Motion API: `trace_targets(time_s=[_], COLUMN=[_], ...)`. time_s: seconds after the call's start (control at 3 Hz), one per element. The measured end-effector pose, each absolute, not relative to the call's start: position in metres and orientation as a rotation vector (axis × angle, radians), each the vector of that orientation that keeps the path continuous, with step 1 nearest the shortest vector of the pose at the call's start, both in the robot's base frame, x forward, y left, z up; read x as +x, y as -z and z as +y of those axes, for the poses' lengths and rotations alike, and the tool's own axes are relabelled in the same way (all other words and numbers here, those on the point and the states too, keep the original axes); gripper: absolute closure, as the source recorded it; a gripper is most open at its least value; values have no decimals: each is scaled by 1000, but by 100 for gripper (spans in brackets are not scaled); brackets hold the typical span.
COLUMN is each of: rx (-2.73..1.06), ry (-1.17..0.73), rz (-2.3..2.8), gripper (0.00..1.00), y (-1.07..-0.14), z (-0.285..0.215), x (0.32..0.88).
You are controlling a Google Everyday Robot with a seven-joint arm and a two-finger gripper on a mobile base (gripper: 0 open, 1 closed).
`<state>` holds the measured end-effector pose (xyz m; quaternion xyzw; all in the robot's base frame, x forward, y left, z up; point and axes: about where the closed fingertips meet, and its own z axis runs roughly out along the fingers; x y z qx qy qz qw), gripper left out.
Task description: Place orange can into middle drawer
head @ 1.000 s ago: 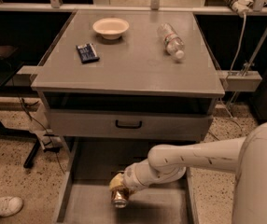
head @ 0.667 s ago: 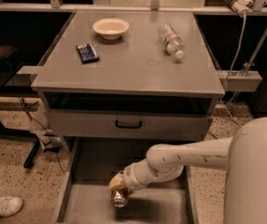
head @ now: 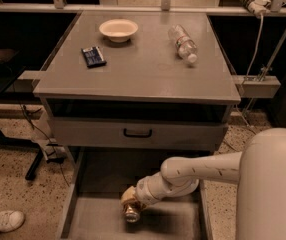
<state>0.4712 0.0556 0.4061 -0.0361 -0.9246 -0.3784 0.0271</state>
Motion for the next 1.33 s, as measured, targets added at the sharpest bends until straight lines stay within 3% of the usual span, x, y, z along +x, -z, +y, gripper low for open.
trace_targets(time_s=[0.67, 1.33], rx=[-174, -174], ry=[1174, 1174], rz=[-2841, -2841], gripper=[100, 58], y=[-392, -391], z=[39, 39], x=[470, 470])
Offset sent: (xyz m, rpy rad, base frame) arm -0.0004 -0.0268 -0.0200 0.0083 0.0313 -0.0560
